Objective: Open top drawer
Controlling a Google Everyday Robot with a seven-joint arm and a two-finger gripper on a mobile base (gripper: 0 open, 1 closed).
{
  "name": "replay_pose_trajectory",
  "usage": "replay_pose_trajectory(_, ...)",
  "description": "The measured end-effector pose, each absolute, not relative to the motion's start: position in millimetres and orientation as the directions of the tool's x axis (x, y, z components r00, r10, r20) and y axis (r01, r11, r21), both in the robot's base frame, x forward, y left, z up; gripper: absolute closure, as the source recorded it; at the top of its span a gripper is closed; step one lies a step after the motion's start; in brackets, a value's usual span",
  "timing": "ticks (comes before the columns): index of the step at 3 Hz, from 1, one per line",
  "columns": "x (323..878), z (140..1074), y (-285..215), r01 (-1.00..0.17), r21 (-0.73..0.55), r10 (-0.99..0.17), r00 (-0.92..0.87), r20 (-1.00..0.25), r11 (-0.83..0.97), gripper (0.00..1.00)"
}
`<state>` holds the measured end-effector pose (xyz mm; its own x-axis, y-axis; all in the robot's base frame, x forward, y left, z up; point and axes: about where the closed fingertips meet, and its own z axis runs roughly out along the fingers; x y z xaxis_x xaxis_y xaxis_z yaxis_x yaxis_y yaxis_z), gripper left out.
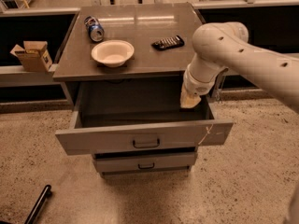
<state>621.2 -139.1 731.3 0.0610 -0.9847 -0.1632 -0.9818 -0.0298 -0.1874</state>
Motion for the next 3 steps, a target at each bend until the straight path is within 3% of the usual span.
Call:
replay_pose_trajectory(1,641.9,698.9,-140.5,-0.984,-0.178,-0.984,0.012,-0.18,0.02,0.89)
replay_pose_trajectory(3,639.4,637.5,-149.2,-0.99,-0.116,-0.978,-0.054,-0.204,0.079,0.42)
